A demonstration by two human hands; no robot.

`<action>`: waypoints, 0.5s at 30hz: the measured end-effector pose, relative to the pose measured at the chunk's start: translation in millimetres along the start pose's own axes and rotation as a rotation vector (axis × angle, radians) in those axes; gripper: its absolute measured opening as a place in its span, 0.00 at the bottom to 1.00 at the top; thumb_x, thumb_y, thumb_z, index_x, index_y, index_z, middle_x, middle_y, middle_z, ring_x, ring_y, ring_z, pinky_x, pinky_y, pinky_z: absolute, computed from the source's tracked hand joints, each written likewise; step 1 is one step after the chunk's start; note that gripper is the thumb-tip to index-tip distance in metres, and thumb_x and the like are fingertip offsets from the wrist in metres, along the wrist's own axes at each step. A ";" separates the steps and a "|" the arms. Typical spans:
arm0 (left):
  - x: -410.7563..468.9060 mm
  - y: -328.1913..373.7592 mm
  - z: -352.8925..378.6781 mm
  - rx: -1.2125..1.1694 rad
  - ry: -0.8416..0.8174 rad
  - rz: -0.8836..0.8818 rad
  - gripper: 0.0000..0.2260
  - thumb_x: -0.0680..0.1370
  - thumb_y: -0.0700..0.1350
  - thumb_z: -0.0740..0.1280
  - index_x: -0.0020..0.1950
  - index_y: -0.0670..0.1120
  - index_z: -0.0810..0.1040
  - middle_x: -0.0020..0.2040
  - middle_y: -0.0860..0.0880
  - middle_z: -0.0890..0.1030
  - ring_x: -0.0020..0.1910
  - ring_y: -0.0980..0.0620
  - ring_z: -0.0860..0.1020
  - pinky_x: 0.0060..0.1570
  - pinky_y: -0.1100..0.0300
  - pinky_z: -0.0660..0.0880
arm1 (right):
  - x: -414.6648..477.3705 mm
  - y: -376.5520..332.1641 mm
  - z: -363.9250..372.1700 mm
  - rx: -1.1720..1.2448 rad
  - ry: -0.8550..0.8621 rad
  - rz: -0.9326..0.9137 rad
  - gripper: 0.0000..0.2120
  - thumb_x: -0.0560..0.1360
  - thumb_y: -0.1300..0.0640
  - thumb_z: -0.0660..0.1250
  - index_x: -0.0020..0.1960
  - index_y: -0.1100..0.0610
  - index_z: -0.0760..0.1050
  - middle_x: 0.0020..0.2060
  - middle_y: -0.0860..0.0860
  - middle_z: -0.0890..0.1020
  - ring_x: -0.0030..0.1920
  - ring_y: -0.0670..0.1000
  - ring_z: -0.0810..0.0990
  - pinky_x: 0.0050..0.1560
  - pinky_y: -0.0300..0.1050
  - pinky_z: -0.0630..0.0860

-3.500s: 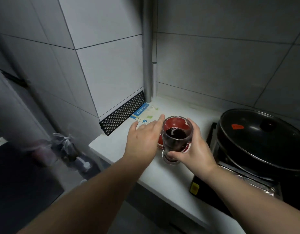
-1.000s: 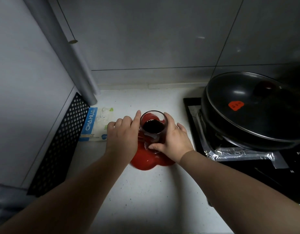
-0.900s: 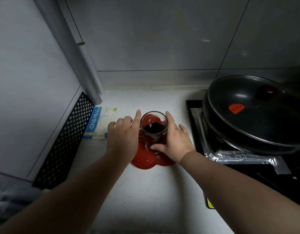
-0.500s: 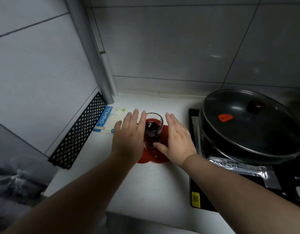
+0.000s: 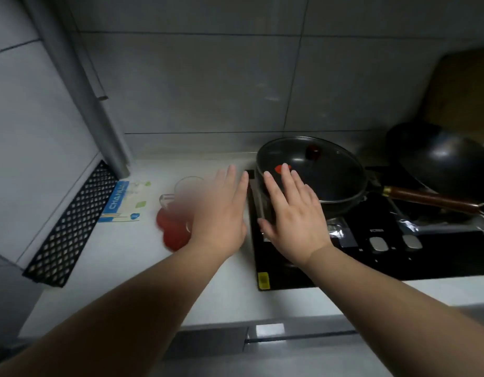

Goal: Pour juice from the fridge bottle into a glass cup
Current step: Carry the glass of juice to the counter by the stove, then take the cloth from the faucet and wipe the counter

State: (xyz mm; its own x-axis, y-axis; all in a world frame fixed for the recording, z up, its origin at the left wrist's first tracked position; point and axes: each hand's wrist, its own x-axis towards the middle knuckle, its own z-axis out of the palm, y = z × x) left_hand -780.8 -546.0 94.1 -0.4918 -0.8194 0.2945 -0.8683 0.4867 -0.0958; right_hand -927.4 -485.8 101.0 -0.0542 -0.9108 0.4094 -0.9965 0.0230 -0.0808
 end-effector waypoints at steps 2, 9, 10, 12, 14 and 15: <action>3.3 28.4 -8.7 -0.044 0.006 0.051 0.41 0.77 0.54 0.61 0.78 0.48 0.35 0.79 0.44 0.38 0.78 0.45 0.40 0.74 0.46 0.45 | -13.7 20.0 -18.2 -0.064 -0.011 0.010 0.42 0.72 0.45 0.71 0.78 0.54 0.55 0.77 0.61 0.58 0.76 0.61 0.58 0.72 0.58 0.61; 22.0 162.8 -58.2 -0.147 0.136 0.261 0.42 0.77 0.55 0.62 0.77 0.49 0.34 0.79 0.45 0.38 0.78 0.46 0.39 0.75 0.47 0.44 | -69.1 118.2 -89.4 -0.166 0.049 0.169 0.39 0.74 0.41 0.67 0.78 0.53 0.55 0.77 0.60 0.60 0.76 0.60 0.59 0.73 0.58 0.61; 26.8 183.2 -64.9 -0.152 0.160 0.281 0.41 0.77 0.54 0.62 0.77 0.49 0.33 0.79 0.45 0.38 0.78 0.46 0.40 0.75 0.47 0.45 | -77.0 134.5 -100.6 -0.177 0.064 0.189 0.39 0.75 0.41 0.66 0.78 0.53 0.54 0.77 0.59 0.59 0.76 0.60 0.58 0.73 0.57 0.60; 34.3 236.1 -76.9 -0.164 0.188 0.318 0.42 0.77 0.53 0.62 0.76 0.49 0.32 0.79 0.45 0.39 0.78 0.46 0.41 0.75 0.46 0.47 | -98.9 175.7 -127.1 -0.186 0.103 0.250 0.38 0.75 0.41 0.66 0.78 0.52 0.54 0.77 0.59 0.58 0.77 0.60 0.57 0.74 0.56 0.58; 38.3 283.8 -85.4 -0.179 0.195 0.339 0.42 0.77 0.53 0.63 0.75 0.49 0.32 0.79 0.45 0.39 0.78 0.46 0.41 0.74 0.46 0.46 | -118.4 212.4 -148.6 -0.190 0.138 0.283 0.39 0.75 0.41 0.66 0.78 0.52 0.54 0.77 0.59 0.58 0.77 0.60 0.57 0.74 0.56 0.58; 39.4 310.5 -88.5 -0.193 0.203 0.349 0.42 0.78 0.53 0.63 0.76 0.49 0.32 0.79 0.45 0.39 0.78 0.46 0.40 0.74 0.46 0.46 | -130.3 232.4 -158.9 -0.198 0.143 0.302 0.39 0.74 0.42 0.67 0.78 0.52 0.54 0.77 0.59 0.58 0.77 0.59 0.57 0.74 0.56 0.58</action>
State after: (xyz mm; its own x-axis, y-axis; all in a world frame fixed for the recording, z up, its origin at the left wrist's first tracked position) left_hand -1064.0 -400.3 160.1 -0.7137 -0.5294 0.4588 -0.6151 0.7870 -0.0488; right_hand -1162.1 -296.2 173.3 -0.3413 -0.7845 0.5178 -0.9266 0.3732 -0.0453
